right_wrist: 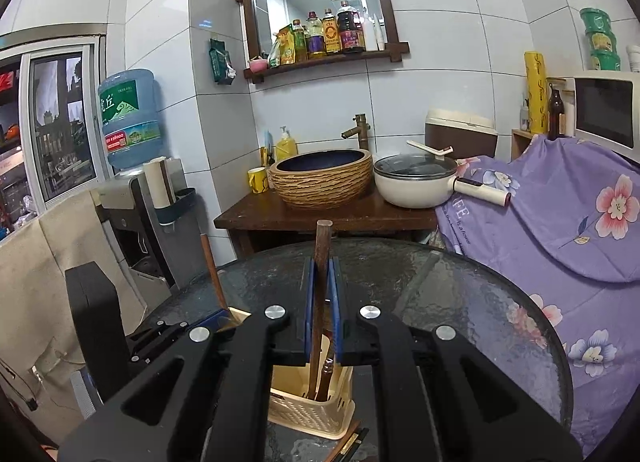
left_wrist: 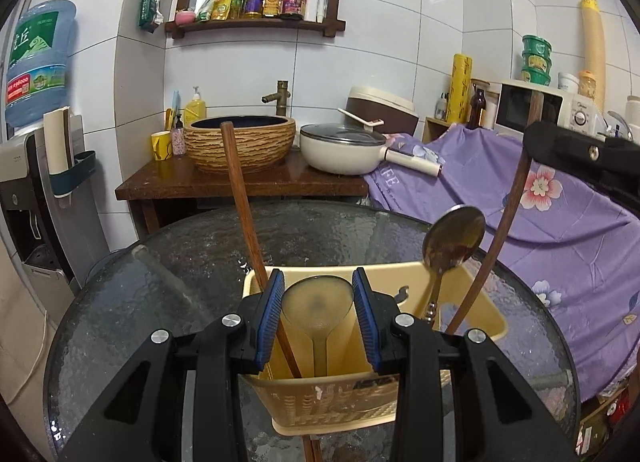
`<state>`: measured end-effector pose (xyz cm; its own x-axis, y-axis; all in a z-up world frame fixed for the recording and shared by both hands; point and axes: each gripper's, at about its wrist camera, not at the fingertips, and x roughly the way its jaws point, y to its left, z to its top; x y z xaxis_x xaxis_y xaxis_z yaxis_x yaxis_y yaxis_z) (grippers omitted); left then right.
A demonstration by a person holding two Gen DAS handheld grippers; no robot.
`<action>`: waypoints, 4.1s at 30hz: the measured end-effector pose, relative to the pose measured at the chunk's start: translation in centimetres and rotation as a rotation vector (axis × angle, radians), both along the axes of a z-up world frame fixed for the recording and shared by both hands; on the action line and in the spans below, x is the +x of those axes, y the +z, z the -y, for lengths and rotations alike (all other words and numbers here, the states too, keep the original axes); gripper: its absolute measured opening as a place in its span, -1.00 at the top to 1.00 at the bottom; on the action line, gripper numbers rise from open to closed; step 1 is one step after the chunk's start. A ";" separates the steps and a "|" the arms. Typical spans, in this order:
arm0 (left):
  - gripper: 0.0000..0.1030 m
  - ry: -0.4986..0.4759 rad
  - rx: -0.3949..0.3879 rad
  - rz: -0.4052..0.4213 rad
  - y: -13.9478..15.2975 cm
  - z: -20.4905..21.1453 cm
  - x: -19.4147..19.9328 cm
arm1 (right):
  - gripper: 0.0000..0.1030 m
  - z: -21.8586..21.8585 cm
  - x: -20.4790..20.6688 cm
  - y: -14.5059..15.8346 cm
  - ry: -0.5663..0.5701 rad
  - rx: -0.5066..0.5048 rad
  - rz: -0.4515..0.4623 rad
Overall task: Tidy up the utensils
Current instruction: 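Withdraw both tools from the holder back toward the remaining utensils, then move the left tool onto a wooden chopstick while the right tool approaches a black chopstick, then grasp the wooden chopstick with the left tool while the right tool grasps the black chopstick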
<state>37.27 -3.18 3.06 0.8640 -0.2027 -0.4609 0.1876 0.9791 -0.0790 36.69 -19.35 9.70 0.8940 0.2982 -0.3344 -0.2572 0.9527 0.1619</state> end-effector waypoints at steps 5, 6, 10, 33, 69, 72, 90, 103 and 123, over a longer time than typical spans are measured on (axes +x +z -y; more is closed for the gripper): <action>0.22 -0.010 0.000 0.001 0.0 0.4 -0.3 | 0.81 0.4 0.2 -0.5 -0.006 0.002 -0.020; 0.18 -0.008 0.004 0.011 0.2 0.4 -0.6 | 0.77 0.5 0.2 -0.5 -0.009 -0.001 -0.020; -0.15 0.002 0.004 0.055 1.3 0.0 -2.2 | 0.03 1.2 -0.9 -0.8 -0.015 0.010 0.005; 0.06 0.018 0.075 -0.335 -8.6 -4.3 -12.5 | -0.22 -0.9 -10.9 -18.9 -0.008 -0.166 -0.456; 0.26 -0.029 -0.023 -0.428 -11.8 -3.8 -12.8 | -0.22 -2.2 -11.8 -20.5 -0.042 -0.276 -0.489; 0.26 -0.031 0.018 -0.419 -11.9 -3.6 -12.9 | -0.22 -2.0 -11.8 -20.5 -0.048 -0.276 -0.490; 0.27 0.001 0.046 -0.445 -11.8 -4.4 -10.8 | -0.22 -0.1 -11.8 -20.3 -0.108 -0.291 -0.496; 0.27 0.005 0.018 -0.431 -11.1 -4.7 -9.3 | -0.06 0.9 -8.1 -19.1 -0.081 -0.205 -0.486; 0.43 -0.032 0.192 -0.421 -12.0 -1.2 -3.1 | 0.45 0.1 1.2 -19.8 -0.148 -0.218 -0.531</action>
<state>34.17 -1.98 -8.93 0.5881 -0.1031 -0.8022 0.2082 0.9777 0.0270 37.87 -19.42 -10.07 0.6147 0.0567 -0.7867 -0.0563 0.9980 0.0280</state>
